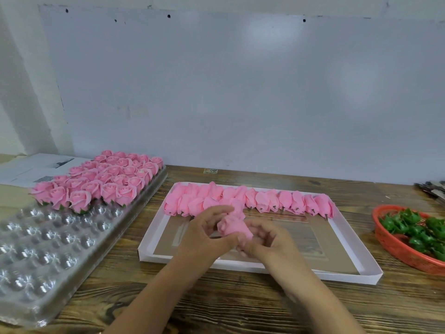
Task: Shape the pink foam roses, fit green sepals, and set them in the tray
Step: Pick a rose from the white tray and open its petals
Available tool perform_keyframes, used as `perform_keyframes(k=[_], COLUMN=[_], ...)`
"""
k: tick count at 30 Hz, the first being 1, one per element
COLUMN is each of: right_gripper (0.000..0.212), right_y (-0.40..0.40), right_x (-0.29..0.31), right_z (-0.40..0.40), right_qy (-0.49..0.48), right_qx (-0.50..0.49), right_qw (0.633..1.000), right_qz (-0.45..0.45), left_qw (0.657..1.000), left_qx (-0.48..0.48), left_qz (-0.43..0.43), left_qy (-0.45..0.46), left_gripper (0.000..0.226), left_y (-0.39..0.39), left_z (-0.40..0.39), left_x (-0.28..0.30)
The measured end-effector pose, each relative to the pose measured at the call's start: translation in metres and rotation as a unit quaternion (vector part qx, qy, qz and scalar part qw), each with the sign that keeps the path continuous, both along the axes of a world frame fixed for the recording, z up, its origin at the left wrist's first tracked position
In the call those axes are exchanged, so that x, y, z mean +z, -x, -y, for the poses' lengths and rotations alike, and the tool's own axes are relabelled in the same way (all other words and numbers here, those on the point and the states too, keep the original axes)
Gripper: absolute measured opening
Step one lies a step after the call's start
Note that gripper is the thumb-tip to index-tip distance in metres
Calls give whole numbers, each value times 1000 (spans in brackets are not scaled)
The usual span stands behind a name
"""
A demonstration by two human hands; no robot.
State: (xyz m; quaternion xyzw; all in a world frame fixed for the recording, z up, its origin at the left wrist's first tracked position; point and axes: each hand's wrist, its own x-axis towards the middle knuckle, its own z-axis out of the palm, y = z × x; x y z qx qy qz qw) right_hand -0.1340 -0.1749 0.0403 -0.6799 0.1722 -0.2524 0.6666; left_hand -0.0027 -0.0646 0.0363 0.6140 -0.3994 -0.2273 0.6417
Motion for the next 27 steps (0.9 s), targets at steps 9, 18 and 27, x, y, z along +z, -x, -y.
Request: perform_keyframes(k=[9, 18, 27], right_gripper=[29, 35, 26], right_y=[-3, -3, -10], right_x=[3, 5, -3], right_z=[-17, -22, -27], right_qy=[-335, -400, -218], right_qx=[183, 232, 123], right_qw=[923, 887, 967], right_qz=[49, 1, 36], left_qw=[988, 981, 995], left_qx=[-122, -137, 17], left_qz=[-92, -138, -89], left_qy=[-3, 11, 35], left_gripper=[41, 36, 45], left_y=[18, 22, 24], left_z=[-5, -11, -3], left_x=[8, 15, 14])
